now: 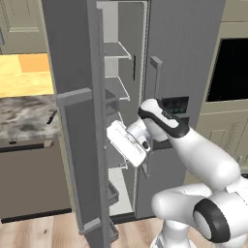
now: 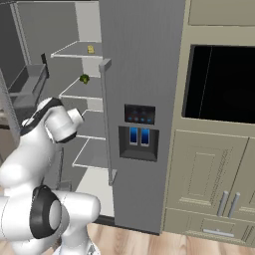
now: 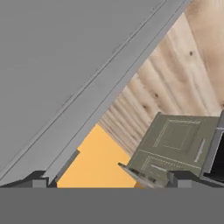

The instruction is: Retrieve the butter from the fridge and place it on a plate on the dining table. Then retrieve the butter knife by the fridge and place it near the plate.

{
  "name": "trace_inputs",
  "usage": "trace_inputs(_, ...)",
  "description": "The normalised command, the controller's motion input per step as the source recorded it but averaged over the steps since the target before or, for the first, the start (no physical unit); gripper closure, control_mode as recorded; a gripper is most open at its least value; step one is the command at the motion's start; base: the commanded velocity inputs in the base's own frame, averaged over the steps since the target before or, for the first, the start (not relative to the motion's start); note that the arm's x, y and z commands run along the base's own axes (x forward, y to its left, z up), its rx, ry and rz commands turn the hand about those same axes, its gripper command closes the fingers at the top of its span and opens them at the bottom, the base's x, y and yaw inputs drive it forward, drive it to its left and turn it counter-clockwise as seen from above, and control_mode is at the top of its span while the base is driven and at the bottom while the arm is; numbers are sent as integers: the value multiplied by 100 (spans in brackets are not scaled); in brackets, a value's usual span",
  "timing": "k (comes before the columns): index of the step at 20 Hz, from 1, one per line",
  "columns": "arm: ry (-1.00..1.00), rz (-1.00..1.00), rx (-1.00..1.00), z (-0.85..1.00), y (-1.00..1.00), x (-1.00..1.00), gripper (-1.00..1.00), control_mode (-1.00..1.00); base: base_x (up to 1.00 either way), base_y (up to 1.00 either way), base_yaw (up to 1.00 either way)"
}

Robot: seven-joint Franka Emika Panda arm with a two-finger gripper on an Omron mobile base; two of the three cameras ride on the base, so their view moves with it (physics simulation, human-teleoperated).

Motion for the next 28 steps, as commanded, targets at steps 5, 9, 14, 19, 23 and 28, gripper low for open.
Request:
trace_inputs(5, -1, 0, 18, 0, 55, -26, -100, -100, 0, 0, 0)
trace_inputs(9, 0, 0, 7, 0, 41, -17, -100, -100, 0, 0, 0)
trace_inputs(14, 4, 0, 0, 0, 45, 0, -100, -100, 0, 0, 0)
trace_inputs(19, 3, 0, 0, 0, 77, 0, -100, -100, 0, 0, 0)
trace_inputs(23, 3, 0, 0, 0, 90, 0, -100, -100, 0, 0, 0)
trace_inputs(28, 1, 0, 0, 0, 32, 0, -100, -100, 0, 0, 0)
